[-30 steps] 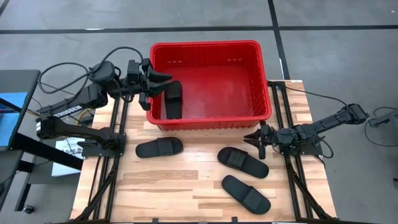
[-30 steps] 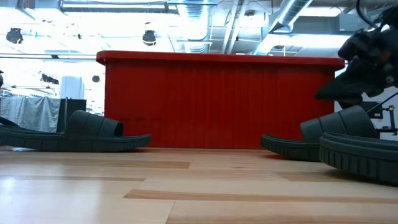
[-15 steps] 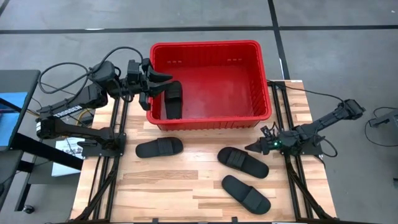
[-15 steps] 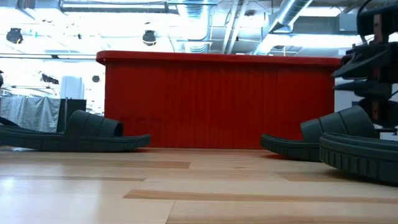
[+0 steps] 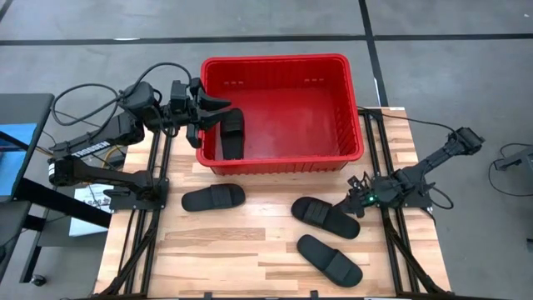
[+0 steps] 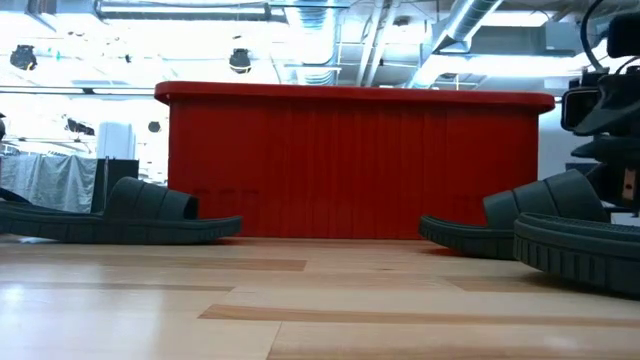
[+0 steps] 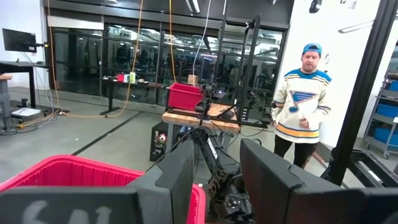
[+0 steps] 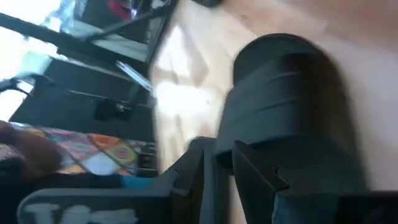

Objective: Pick and place slides into bin
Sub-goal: Put the black slide into the red bin

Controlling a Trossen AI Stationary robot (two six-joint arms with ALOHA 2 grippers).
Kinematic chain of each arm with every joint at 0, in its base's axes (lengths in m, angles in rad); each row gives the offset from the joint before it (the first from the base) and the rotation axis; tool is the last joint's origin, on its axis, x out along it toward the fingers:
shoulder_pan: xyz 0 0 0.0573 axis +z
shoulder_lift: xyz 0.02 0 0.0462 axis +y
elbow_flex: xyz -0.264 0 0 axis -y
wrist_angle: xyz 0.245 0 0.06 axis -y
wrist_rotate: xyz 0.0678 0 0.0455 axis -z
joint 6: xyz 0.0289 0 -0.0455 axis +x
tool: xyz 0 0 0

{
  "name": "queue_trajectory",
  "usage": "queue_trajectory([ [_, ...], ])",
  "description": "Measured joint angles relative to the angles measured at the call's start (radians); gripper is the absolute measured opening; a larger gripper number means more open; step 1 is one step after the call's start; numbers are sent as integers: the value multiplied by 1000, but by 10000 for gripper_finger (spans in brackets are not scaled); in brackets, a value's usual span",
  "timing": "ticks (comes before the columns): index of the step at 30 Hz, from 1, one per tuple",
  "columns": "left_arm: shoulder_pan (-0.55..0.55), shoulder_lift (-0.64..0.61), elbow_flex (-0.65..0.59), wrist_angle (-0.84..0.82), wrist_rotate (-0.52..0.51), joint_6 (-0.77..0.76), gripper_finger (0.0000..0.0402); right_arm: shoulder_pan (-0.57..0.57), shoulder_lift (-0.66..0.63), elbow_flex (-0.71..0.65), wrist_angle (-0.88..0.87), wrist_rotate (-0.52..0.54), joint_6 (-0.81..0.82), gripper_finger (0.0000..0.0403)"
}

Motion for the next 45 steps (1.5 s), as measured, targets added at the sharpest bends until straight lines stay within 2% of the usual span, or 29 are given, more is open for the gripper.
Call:
queue_trajectory([
  [3,0,0,0,0,0,0,121,0,39,37,-103,13,-69,76],
  [7,0,0,0,0,0,0,121,-12,102,80,-223,83,-111,76],
  [9,0,0,0,0,1,1,121,-24,137,90,-240,88,-123,76],
  [14,0,0,0,0,0,26,121,-37,215,94,-226,79,-145,76],
  [19,0,0,0,0,1,31,121,-20,265,94,-181,53,-264,76],
  [24,0,0,0,0,1,31,121,-7,289,94,-170,53,-388,76],
  [34,0,0,0,0,1,31,121,-46,293,94,-94,54,-506,76],
  [45,0,0,0,-2,12,31,121,-118,348,95,-103,55,-530,76],
])
